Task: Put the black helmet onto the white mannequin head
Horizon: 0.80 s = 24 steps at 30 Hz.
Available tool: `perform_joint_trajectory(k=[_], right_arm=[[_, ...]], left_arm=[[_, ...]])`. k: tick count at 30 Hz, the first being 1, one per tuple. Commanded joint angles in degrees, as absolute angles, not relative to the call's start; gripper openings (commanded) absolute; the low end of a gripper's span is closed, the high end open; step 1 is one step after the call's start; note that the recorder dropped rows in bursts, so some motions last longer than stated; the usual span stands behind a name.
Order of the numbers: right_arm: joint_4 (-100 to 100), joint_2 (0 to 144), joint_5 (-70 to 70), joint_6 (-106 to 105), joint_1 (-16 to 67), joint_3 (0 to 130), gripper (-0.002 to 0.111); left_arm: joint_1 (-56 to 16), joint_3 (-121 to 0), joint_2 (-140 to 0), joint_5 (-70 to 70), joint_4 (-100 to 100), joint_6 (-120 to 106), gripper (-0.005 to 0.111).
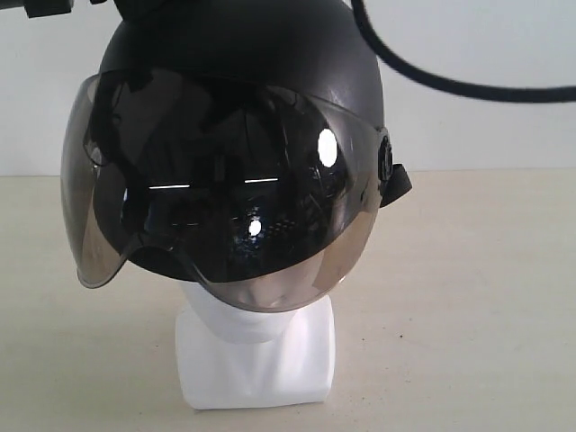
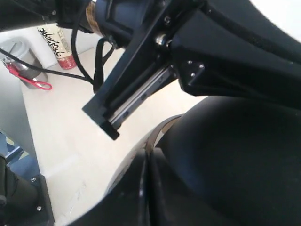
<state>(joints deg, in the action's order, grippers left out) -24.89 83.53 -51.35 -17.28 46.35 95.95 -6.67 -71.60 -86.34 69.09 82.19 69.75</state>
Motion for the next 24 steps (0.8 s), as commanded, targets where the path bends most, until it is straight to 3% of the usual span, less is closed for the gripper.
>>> perform_joint_trajectory(k=[1,24], right_arm=[[-24.3,84.0,-51.8,-17.6,46.3,96.7,0.0],[-21.6,85.9,-51.9,-16.9,46.3,96.7,0.0]], left_arm=[[-6.6,-73.7,-88.1,70.0,83.1,71.1,0.004],[-6.6,-80.7,-93.6,70.0,84.8,80.1,0.004]])
